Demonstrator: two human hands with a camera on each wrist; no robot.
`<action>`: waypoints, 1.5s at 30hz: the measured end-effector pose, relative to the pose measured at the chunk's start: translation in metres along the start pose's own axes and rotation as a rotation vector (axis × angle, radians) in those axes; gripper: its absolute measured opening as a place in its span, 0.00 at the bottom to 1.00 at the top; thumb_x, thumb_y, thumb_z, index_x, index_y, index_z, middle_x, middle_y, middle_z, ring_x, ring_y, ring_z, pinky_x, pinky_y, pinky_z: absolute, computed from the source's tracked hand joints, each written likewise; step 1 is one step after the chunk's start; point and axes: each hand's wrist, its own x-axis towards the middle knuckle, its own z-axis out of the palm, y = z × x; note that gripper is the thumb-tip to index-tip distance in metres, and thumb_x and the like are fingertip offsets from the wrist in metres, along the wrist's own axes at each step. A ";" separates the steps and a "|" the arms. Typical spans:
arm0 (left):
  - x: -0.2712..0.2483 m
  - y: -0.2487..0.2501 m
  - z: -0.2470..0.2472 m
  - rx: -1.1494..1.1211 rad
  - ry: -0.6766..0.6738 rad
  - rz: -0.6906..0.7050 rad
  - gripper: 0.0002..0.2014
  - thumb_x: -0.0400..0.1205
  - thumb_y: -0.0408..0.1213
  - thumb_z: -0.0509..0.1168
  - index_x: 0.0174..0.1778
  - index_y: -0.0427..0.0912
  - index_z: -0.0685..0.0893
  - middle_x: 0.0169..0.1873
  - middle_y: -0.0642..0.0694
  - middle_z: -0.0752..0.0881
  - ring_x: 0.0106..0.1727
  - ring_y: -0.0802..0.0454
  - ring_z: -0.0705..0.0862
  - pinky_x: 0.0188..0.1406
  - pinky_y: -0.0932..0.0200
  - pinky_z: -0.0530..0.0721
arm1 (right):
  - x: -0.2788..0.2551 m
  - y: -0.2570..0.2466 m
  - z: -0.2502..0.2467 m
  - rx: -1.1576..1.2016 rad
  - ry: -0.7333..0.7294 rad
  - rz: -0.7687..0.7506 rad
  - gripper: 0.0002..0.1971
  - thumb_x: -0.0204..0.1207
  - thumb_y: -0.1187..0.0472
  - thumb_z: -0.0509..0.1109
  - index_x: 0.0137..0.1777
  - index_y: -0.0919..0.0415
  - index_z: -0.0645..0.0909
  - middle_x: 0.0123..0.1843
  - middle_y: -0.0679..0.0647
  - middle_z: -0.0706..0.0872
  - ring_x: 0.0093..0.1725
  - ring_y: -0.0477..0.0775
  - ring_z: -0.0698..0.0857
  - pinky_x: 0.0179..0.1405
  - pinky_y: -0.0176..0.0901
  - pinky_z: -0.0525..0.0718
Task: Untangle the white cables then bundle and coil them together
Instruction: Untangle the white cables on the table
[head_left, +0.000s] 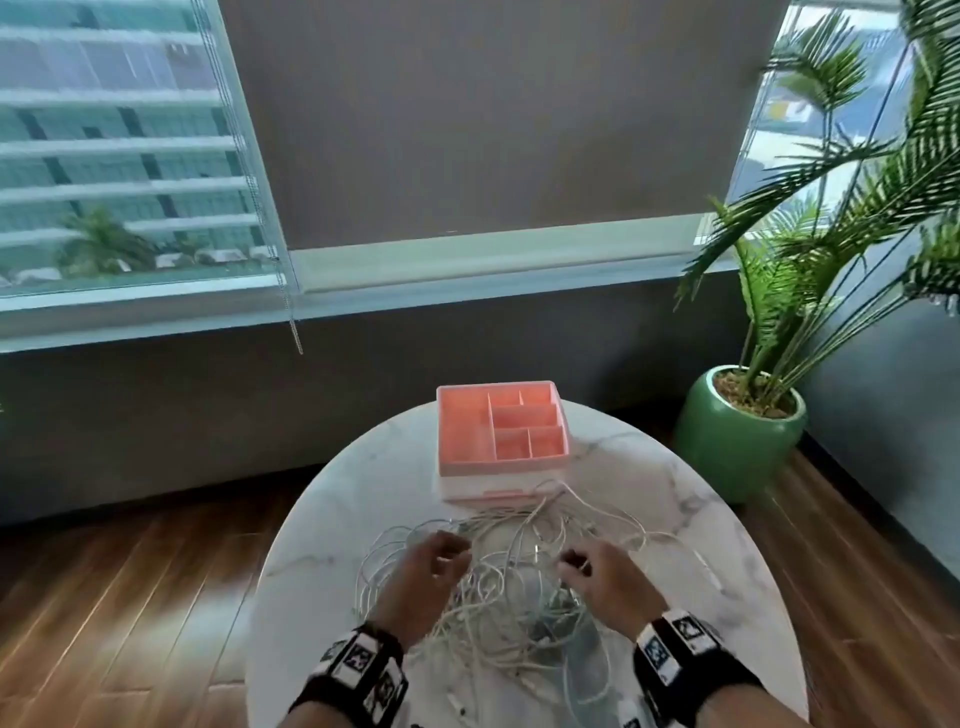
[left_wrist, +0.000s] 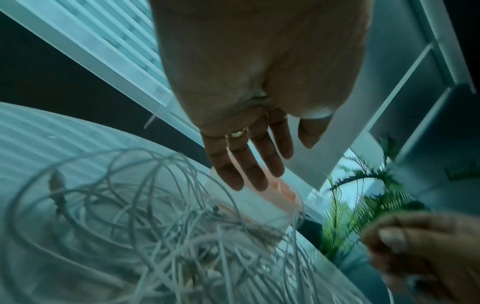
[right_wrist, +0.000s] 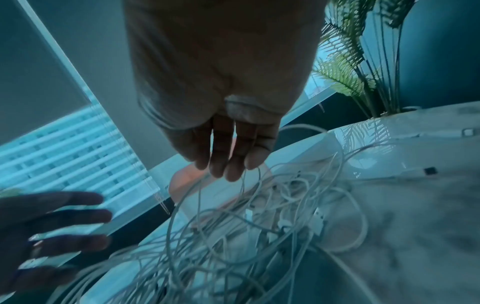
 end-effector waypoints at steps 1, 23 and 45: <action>0.004 -0.002 0.011 0.034 -0.050 0.004 0.05 0.82 0.36 0.73 0.47 0.52 0.87 0.35 0.51 0.90 0.33 0.64 0.85 0.36 0.58 0.85 | 0.004 0.001 0.008 -0.012 -0.066 0.029 0.04 0.79 0.56 0.71 0.49 0.50 0.87 0.43 0.45 0.89 0.40 0.38 0.85 0.47 0.36 0.85; 0.032 0.152 -0.014 -0.463 0.015 0.188 0.08 0.88 0.27 0.62 0.48 0.32 0.86 0.27 0.40 0.77 0.26 0.44 0.75 0.26 0.56 0.82 | 0.008 0.006 0.021 0.117 -0.183 0.024 0.13 0.83 0.58 0.61 0.39 0.50 0.82 0.39 0.49 0.87 0.38 0.45 0.83 0.50 0.52 0.84; 0.014 0.184 -0.075 -0.677 0.081 0.454 0.13 0.86 0.38 0.62 0.52 0.33 0.90 0.27 0.26 0.67 0.23 0.52 0.59 0.22 0.62 0.58 | 0.065 -0.043 -0.029 -0.052 -0.021 -0.105 0.05 0.78 0.58 0.74 0.44 0.57 0.91 0.36 0.46 0.88 0.34 0.38 0.84 0.42 0.37 0.80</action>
